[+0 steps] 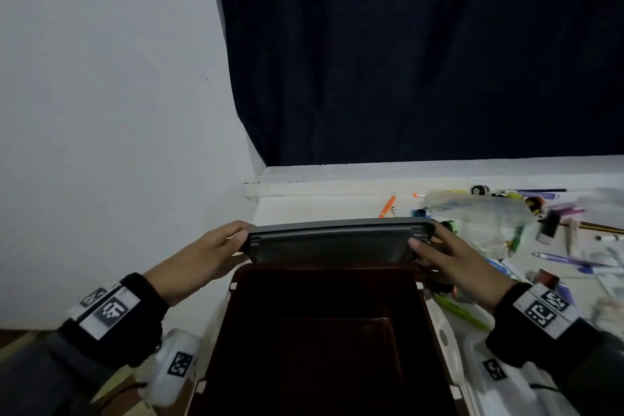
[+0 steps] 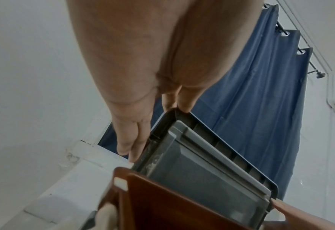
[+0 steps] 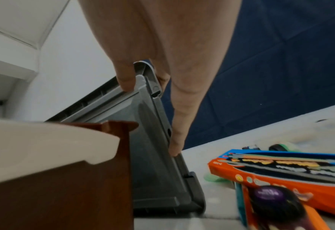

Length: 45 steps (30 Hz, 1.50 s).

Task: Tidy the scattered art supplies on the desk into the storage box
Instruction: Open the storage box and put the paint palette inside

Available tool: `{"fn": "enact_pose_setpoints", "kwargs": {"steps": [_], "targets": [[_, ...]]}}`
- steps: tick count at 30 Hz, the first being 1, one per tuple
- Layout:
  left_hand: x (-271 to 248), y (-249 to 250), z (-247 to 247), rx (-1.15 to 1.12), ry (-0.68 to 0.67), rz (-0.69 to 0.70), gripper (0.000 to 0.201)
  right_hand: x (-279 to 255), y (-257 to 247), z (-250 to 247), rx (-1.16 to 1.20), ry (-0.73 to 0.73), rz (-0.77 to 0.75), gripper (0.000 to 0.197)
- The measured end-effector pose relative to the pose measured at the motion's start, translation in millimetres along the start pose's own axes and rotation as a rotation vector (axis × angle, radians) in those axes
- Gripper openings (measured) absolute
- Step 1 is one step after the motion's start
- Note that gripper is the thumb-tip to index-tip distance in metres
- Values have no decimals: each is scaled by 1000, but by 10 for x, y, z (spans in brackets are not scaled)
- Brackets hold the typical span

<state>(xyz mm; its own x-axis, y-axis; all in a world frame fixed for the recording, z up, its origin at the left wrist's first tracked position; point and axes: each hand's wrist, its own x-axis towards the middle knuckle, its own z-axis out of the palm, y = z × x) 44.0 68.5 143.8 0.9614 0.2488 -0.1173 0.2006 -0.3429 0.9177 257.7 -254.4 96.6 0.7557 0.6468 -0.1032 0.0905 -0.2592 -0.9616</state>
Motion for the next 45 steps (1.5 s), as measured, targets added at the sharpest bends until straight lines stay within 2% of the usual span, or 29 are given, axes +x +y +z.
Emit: {"fn": "enact_pose_setpoints", "kwargs": {"steps": [5,9,12,16,18,20,24,31,38,45], "targets": [[-65,-72,-69,69,-130,-6,36,-153,-10,91,-31,53,23,35],[-51,-47,-45,136,-121,11,28,-234,-80,145,-47,52,41,40],[-25,-41,18,261,-83,49,24,-240,-110,127,-35,23,33,33],[-79,51,81,426,-69,94,39,-300,-113,39,-97,-38,32,25],[-133,158,140,509,-35,121,47,-363,-144,-15,-141,-73,24,33],[-199,322,264,583,-32,146,53,-416,-129,-121,-129,-102,-26,52],[-332,741,656,595,-10,222,51,-607,-131,-409,-105,-119,-112,63],[-370,1375,1837,521,54,305,53,-1059,81,-1334,-274,-89,-233,50],[-178,1650,3048,336,48,313,49,-1479,624,-2346,-310,-8,-184,50],[265,1669,3746,294,-42,251,49,-1601,1044,-3033,-570,-30,-66,46]]}}
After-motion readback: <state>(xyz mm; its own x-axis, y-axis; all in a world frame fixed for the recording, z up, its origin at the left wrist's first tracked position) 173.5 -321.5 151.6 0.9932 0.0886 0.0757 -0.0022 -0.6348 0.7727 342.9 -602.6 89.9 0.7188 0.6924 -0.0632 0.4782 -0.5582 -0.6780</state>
